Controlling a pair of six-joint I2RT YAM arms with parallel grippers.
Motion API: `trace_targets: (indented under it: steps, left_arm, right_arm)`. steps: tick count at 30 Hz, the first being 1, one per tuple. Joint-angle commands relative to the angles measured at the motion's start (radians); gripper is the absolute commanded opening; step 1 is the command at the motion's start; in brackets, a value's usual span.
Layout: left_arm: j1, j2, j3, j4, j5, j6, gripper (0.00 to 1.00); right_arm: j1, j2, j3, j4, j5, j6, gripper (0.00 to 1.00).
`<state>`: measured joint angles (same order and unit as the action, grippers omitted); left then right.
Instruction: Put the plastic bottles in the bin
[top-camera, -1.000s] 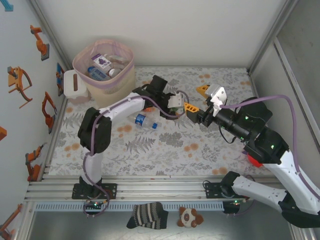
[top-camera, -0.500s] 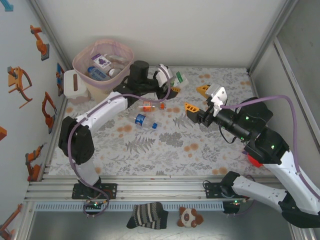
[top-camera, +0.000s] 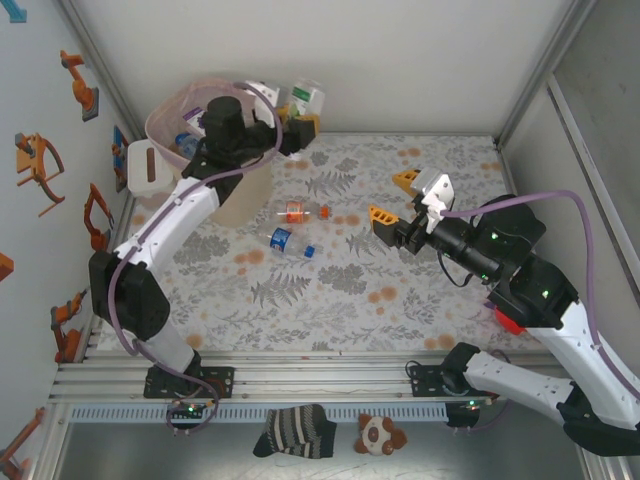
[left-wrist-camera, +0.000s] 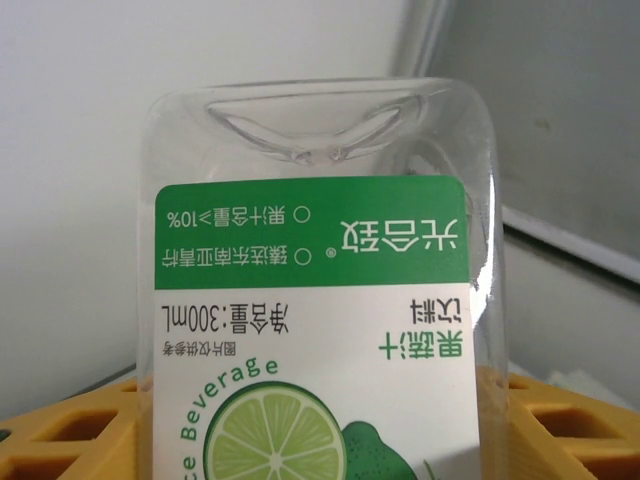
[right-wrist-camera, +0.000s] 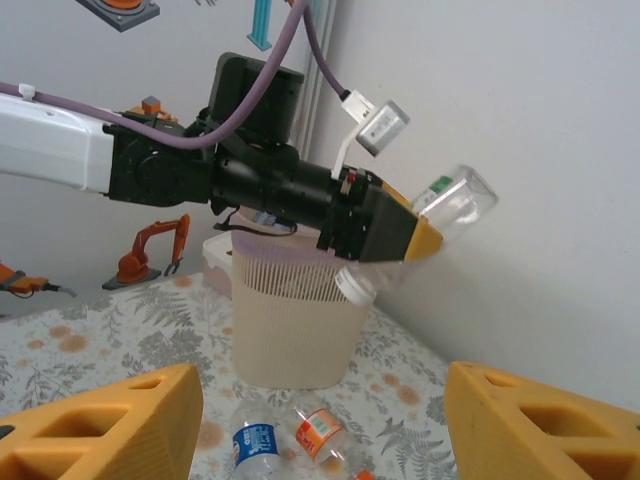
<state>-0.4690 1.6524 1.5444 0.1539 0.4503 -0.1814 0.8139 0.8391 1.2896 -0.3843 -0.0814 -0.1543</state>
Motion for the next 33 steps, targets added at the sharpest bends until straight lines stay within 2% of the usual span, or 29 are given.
trace_targets:
  steps: [1,4,8,12,18,20,23,27,33]
  left_arm:
    - [0.046,-0.047,0.006,0.073,-0.039,-0.233,0.29]
    - [0.079,-0.061,0.001,0.099,-0.070,-0.294,0.28]
    - [0.114,-0.081,-0.009,0.092,-0.182,-0.384,0.19]
    - [0.163,-0.084,-0.010,0.087,-0.271,-0.498,0.18]
    - [0.185,-0.065,0.025,0.013,-0.443,-0.575,0.18]
    - [0.187,-0.045,0.068,-0.085,-0.538,-0.628,0.18]
    - [0.194,0.005,0.184,-0.294,-0.651,-0.714,0.23]
    - [0.221,0.090,0.328,-0.497,-0.669,-0.800,0.28]
    - [0.252,0.221,0.500,-0.676,-0.682,-0.839,0.29]
  right_arm:
    - [0.002,0.000,0.008,0.042,-0.003,0.007,0.64]
    - [0.001,0.006,0.008,0.044,-0.005,0.007,0.64]
    - [0.002,0.009,0.007,0.048,-0.005,0.009,0.64]
    - [0.001,0.011,0.004,0.050,-0.006,0.009,0.64]
    - [0.000,0.011,0.002,0.053,-0.004,0.009,0.64]
    - [0.002,0.011,0.001,0.054,-0.003,0.008,0.64]
    - [0.001,0.012,0.002,0.051,0.000,0.007,0.64]
    - [0.002,0.015,0.004,0.051,0.002,0.004,0.65]
    - [0.001,0.026,0.011,0.050,0.000,0.000,0.64]
